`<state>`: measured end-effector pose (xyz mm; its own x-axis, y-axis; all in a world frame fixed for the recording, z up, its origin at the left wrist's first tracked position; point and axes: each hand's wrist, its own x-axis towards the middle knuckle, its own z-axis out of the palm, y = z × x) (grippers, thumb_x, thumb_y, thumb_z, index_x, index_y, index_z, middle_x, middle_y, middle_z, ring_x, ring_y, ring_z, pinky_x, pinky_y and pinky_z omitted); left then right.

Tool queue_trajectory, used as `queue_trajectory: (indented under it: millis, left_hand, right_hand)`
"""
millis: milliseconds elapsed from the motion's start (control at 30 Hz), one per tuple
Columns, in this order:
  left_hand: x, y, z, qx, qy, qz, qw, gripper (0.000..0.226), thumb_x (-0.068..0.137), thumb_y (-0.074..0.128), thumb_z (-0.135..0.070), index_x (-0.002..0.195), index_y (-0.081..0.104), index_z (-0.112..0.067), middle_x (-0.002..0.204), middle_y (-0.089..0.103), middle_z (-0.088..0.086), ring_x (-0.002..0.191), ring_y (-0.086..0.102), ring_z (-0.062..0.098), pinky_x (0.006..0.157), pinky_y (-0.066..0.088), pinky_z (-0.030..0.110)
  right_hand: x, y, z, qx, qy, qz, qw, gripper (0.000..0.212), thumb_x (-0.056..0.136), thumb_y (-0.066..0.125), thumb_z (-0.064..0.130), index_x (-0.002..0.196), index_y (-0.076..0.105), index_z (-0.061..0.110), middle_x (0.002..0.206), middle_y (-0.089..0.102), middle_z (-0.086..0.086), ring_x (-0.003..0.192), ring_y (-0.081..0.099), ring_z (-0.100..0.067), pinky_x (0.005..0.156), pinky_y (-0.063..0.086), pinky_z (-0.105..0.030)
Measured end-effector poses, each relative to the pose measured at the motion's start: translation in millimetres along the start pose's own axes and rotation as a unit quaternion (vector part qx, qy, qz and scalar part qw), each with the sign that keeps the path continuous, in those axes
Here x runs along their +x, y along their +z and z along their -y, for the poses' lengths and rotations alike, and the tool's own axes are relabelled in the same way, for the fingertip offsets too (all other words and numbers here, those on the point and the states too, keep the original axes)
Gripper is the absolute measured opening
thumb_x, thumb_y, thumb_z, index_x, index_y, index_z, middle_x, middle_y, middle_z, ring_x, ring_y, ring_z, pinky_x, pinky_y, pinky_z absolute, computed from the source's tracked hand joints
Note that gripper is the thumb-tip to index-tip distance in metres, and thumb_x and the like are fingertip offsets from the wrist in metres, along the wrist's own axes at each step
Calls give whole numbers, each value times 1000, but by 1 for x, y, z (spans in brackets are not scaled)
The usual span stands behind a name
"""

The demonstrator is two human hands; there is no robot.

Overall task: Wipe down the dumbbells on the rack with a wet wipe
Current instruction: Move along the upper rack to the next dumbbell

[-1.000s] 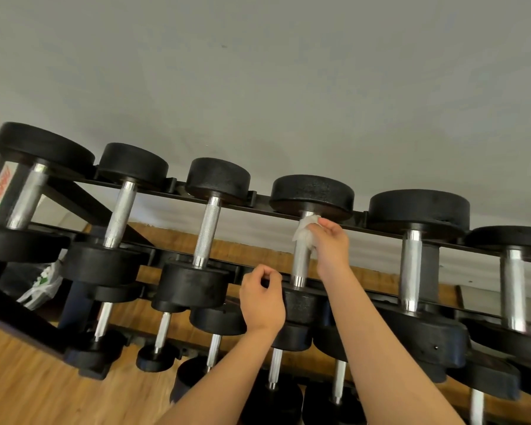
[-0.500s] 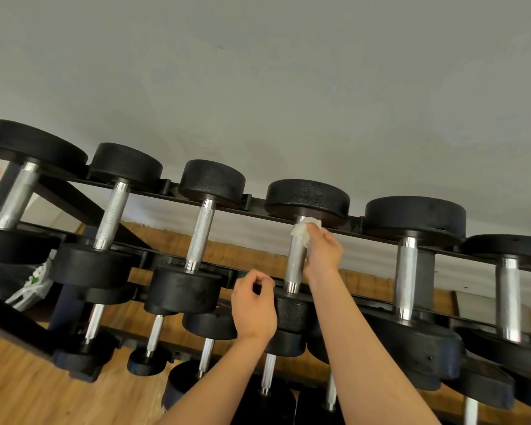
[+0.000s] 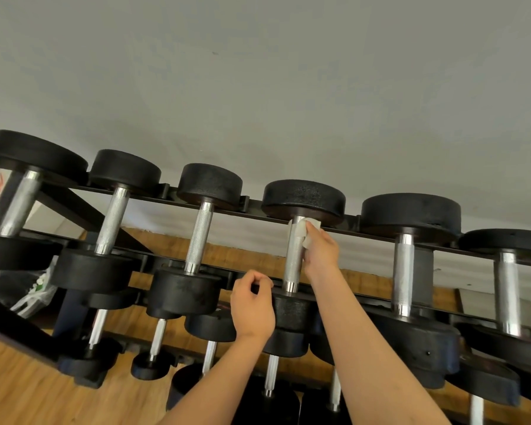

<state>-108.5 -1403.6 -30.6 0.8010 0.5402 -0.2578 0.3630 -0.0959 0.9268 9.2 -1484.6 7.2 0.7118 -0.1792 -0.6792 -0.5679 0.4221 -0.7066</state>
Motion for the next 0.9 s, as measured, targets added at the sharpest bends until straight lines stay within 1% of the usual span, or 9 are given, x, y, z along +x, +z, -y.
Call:
queue_trajectory:
  millis: [67,167,333,400,533,667,733,800,900]
  left_hand:
    - [1,0,1,1,-1,-1,1000,18,88,51,-22,73,59,-19,86,62,4,87,58,19,82,48,38]
    - [1,0,1,3,1,-3,1000,19,89,51,-20,71,59,-20,85,62,3,88,58,21,83,49,42]
    - [3,-1,2,8,4,-5,1000,27,92,52,-16,68,58,-26,78,62,-1,87,58,24,83,50,50]
    - [3,-1,3,12,4,-6,1000,29,92,51,-17,66,57,-29,77,62,-1,85,59,25,83,50,52]
    - [4,-1,3,15,11,-6,1000,30,92,51,-16,66,57,-29,75,61,-3,84,58,25,82,50,52]
    - [4,-1,4,10,10,-1,1000,27,93,51,-14,69,58,-24,77,61,1,85,57,25,83,49,51]
    - [4,-1,3,6,11,1,1000,27,93,51,-14,69,58,-23,77,61,0,85,58,25,83,49,51]
    - [5,-1,4,6,13,3,1000,27,93,51,-14,69,59,-24,75,62,-2,84,58,25,83,50,51]
    - [4,-2,4,3,12,0,1000,30,93,50,-13,68,58,-26,75,62,-3,84,59,25,83,50,52]
  right_hand:
    - [1,-1,3,-11,16,11,1000,9,93,64,17,86,59,17,92,64,-6,82,60,-19,66,50,-27]
    - [1,-1,4,-23,26,23,999,9,94,63,20,100,60,14,98,64,-7,84,60,-19,62,47,-27]
    - [1,-4,3,-50,5,54,997,26,91,68,21,113,56,14,104,63,-7,90,60,-20,70,49,-29]
    - [1,-4,2,-41,-5,47,998,26,90,69,21,112,56,15,99,62,-4,88,59,-18,69,48,-29]
    - [4,-9,3,-15,-19,2,1000,21,90,69,15,106,56,18,106,58,-2,98,55,-21,86,44,-34]
    - [10,-27,9,-138,-58,61,987,11,90,68,15,98,63,20,109,65,-3,95,59,-19,79,47,-29]
    - [10,-34,11,-202,-94,89,971,17,90,67,15,106,63,21,105,65,2,89,57,-11,70,45,-24]
    - [11,-36,8,-223,-117,97,963,30,89,68,16,118,59,20,103,60,7,86,53,-5,64,39,-20]
    - [11,-31,4,-222,-107,106,963,39,91,66,21,128,55,16,114,58,4,90,52,-8,66,39,-20]
